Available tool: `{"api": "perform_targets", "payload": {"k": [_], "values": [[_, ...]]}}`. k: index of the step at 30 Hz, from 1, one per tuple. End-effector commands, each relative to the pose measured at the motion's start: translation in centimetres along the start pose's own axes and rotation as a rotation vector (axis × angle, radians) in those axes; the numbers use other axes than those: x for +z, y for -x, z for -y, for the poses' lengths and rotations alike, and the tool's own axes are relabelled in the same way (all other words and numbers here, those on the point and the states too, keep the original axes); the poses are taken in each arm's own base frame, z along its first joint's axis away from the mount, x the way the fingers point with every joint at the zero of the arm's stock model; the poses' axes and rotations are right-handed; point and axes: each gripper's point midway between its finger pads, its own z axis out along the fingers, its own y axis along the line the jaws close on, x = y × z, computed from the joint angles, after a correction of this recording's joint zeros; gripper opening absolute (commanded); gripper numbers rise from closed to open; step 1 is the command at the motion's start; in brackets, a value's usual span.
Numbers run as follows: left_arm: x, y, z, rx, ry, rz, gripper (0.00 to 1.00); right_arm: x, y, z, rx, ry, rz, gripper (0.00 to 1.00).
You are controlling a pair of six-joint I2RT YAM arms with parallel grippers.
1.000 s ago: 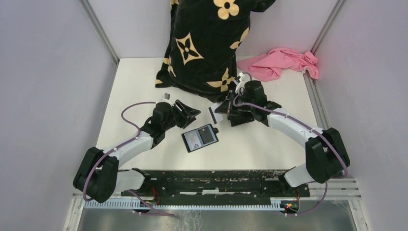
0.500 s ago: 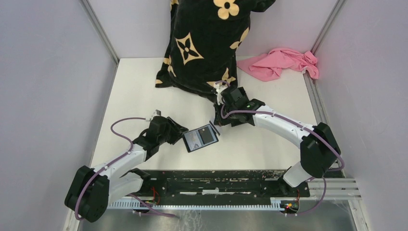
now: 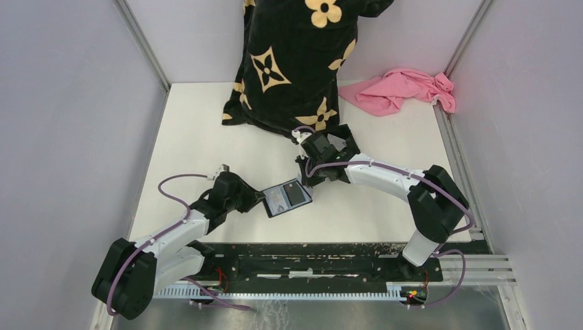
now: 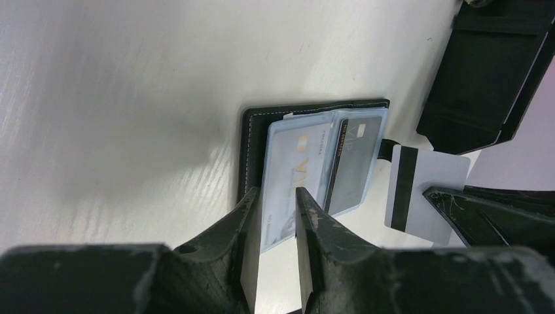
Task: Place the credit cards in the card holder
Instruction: Pick up the credit card from the storage box, then turn over the card slot in the card holder.
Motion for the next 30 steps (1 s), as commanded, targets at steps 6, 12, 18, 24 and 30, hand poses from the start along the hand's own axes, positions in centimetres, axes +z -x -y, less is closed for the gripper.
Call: {"api": "perform_targets", "payload": {"k": [6,12,18,24,30], "values": [[0.2,-0.4,0.1,0.038,-0.015,-0.009,0.29,1.5,1.4,1.4,-0.015,-0.103,0.067,0.01],[0.4,-0.7,-0.2,0.045,-0.007,-0.021,0.27,1.7,1.4,2.2,-0.012,-0.144,0.091,0.01],[0.6,-0.9,-0.1,0.051,-0.006,-0.028,0.26,2.3,0.9,2.2,-0.001,-0.139,0.074,0.01],[0.7,-1.1,-0.1,0.058,-0.001,-0.038,0.26,2.8,0.4,2.0,0.018,-0.123,0.069,0.01],[0.8,-1.3,-0.3,0.064,0.007,-0.045,0.26,3.1,0.1,1.9,0.035,-0.113,0.069,0.01]]}}
